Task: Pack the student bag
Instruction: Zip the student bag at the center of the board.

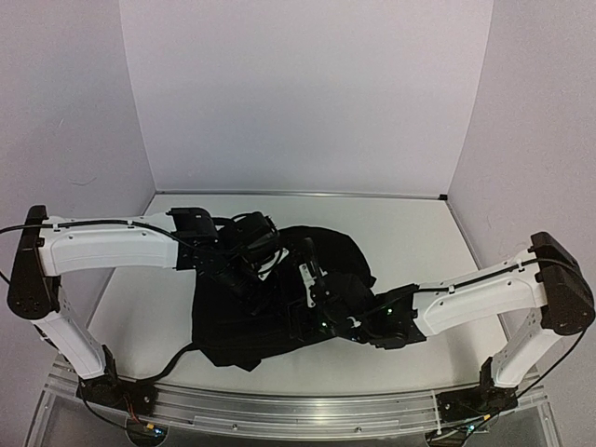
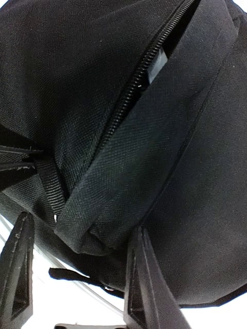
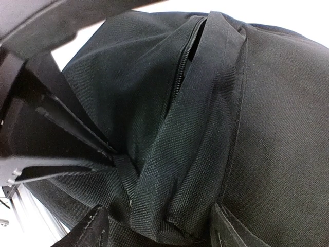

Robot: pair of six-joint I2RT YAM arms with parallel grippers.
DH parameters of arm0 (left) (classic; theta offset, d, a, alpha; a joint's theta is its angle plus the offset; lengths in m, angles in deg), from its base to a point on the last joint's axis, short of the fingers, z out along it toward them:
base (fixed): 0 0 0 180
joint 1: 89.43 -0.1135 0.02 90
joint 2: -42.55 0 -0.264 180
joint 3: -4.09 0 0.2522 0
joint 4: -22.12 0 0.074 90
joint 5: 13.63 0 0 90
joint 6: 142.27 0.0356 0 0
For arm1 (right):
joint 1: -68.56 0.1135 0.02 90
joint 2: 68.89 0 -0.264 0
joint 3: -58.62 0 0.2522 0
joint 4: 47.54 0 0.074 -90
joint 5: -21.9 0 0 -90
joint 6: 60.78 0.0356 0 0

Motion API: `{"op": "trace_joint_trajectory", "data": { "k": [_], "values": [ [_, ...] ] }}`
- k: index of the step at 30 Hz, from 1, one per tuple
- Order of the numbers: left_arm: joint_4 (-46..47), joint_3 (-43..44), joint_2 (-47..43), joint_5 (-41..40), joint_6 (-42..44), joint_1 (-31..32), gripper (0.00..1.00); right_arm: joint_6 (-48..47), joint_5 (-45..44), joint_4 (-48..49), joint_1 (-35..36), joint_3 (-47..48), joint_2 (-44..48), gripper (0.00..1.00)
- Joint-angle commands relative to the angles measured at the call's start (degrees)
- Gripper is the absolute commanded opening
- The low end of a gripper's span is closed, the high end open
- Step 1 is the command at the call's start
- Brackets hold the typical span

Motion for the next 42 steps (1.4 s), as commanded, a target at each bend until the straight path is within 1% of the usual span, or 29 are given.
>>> {"op": "trace_joint_trajectory", "data": {
  "k": [1,6,12,19,24,27,32,35,42],
  "values": [
    [3.6,-0.6,-0.7,-0.4,-0.3,-0.3,0.0,1.1,-0.5,2.1,0.4,-0.9,2.1,0.66],
    [4.0,-0.7,-2.7,-2.0,-1.2,-0.3,0.0,1.8,-1.4,2.2,0.4,-1.4,2.2,0.65],
    [4.6,-0.5,-5.3,-1.7,-2.8,-1.0,0.0,2.8,-3.4,2.2,0.4,-0.8,0.8,0.59],
    [4.4,-0.7,-6.6,-1.5,-4.0,-2.5,0.0,3.8,-4.2,2.4,0.4,-0.8,0.1,0.4],
    [4.3,0.1,-7.2,-1.5,-4.1,-4.5,0.0,3.5,-3.4,2.4,0.5,-1.7,0.9,0.21],
    [4.3,0.8,-7.2,-1.4,-3.9,-6.2,0.0,3.5,-3.1,2.4,0.5,-2.2,1.2,0.13],
    [4.4,1.9,-6.9,-0.6,-2.3,-9.6,0.0,3.5,-2.2,2.4,0.5,-2.6,2.0,0.09],
    [4.7,3.1,-6.2,-1.0,-0.9,-11.8,0.0,3.3,-1.8,2.4,0.5,-2.9,2.6,0.09],
    [6.3,6.4,-3.1,0.9,1.9,-16.6,0.0,3.5,-1.7,2.2,0.8,-3.4,3.8,0.08]
  ]
}}
